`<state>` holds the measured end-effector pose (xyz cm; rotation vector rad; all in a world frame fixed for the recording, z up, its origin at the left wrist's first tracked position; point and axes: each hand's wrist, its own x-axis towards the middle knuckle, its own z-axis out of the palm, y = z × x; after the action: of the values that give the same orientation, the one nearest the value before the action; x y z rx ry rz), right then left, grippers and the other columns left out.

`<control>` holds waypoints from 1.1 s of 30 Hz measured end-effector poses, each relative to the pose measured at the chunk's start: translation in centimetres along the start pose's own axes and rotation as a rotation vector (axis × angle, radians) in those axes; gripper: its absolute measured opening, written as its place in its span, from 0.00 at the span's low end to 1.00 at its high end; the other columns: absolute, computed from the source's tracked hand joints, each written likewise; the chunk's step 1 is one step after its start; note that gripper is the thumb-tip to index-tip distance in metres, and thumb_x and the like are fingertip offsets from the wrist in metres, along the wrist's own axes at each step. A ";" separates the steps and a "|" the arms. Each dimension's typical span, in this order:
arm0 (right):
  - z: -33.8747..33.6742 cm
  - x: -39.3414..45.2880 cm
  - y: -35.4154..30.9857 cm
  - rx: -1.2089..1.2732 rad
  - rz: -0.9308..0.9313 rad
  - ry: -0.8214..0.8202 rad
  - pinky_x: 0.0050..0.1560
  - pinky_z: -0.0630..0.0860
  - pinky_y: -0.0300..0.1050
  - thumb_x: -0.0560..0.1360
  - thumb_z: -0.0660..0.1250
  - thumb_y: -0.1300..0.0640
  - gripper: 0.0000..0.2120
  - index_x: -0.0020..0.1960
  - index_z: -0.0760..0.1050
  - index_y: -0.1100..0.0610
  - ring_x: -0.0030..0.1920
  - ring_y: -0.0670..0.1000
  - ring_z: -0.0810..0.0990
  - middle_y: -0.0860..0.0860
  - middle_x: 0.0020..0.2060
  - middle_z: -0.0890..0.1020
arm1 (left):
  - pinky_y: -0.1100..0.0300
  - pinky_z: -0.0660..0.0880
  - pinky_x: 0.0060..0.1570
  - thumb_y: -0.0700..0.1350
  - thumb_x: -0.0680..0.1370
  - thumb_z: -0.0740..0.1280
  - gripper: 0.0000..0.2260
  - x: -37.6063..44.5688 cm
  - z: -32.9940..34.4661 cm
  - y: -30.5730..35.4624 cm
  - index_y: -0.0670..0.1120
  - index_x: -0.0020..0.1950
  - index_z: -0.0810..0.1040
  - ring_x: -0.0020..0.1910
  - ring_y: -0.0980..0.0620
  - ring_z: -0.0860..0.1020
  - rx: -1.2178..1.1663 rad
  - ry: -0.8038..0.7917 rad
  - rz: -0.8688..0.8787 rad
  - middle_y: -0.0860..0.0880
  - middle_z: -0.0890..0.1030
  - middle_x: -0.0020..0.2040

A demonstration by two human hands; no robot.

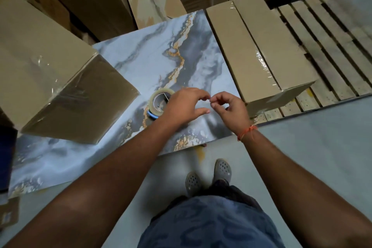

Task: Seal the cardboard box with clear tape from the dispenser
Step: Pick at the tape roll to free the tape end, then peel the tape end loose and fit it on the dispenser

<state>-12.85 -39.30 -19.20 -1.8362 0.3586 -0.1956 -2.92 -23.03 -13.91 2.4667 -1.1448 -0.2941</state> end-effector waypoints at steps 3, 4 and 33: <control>0.1 0.2 0.3 0.101 0.027 0.022 0.43 0.73 0.34 0.75 0.71 0.61 0.05 0.50 0.80 0.53 0.44 0.45 0.81 0.49 0.42 0.84 | 0.52 0.80 0.50 0.54 0.74 0.76 0.10 1.5 -0.3 0.9 0.54 0.53 0.85 0.47 0.54 0.84 0.029 -0.037 -0.085 0.55 0.87 0.46; 0.1 0.3 0.6 0.143 0.043 0.029 0.44 0.75 0.37 0.75 0.71 0.61 0.06 0.50 0.79 0.53 0.44 0.46 0.81 0.51 0.42 0.84 | 0.52 0.80 0.49 0.54 0.74 0.75 0.08 1.9 -0.3 1.0 0.54 0.51 0.85 0.46 0.53 0.84 0.034 -0.045 -0.103 0.55 0.87 0.45; 5.3 -0.6 2.6 1.245 0.707 0.152 0.33 0.73 0.36 0.80 0.67 0.60 0.04 0.51 0.80 0.54 0.43 0.44 0.82 0.49 0.44 0.85 | 0.54 0.82 0.47 0.49 0.75 0.74 0.05 2.6 0.8 1.3 0.54 0.50 0.84 0.40 0.58 0.83 -0.133 0.002 -0.369 0.57 0.84 0.36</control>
<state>-12.14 -34.95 -23.24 -0.4155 0.7516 -0.0310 -2.43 -26.04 -14.12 2.5437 -0.6385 -0.4563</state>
